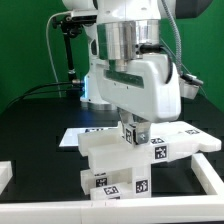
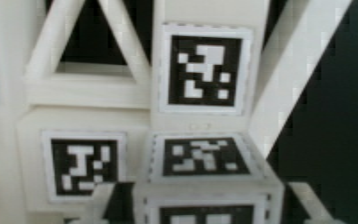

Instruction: Assemble chair

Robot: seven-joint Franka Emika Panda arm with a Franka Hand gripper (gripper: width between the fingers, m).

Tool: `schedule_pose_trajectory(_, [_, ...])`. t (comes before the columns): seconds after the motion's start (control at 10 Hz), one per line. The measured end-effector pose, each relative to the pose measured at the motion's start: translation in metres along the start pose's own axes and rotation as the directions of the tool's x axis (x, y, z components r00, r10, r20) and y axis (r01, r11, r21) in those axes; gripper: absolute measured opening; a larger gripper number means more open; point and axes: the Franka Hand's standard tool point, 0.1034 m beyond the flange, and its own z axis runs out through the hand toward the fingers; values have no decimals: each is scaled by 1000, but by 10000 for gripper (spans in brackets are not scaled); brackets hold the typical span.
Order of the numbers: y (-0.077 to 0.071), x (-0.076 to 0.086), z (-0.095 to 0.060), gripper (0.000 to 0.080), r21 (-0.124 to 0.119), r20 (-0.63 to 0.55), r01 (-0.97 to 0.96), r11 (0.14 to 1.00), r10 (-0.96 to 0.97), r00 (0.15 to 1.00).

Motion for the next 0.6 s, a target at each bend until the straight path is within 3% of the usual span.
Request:
schedule_pose_trajectory(0.2, [0, 0, 0, 274, 0, 0, 43, 999, -43, 999])
schedule_pose_trajectory(0.4, [-2, -6, 0, 574, 3, 4, 101, 995, -101, 995])
schedule_pose_trajectory(0.5, [-4, -6, -1, 574, 4, 0, 282, 960, -282, 960])
schedule_pose_trajectory(0.6, [-6, -7, -3, 636, 7, -2, 405, 914, -405, 914])
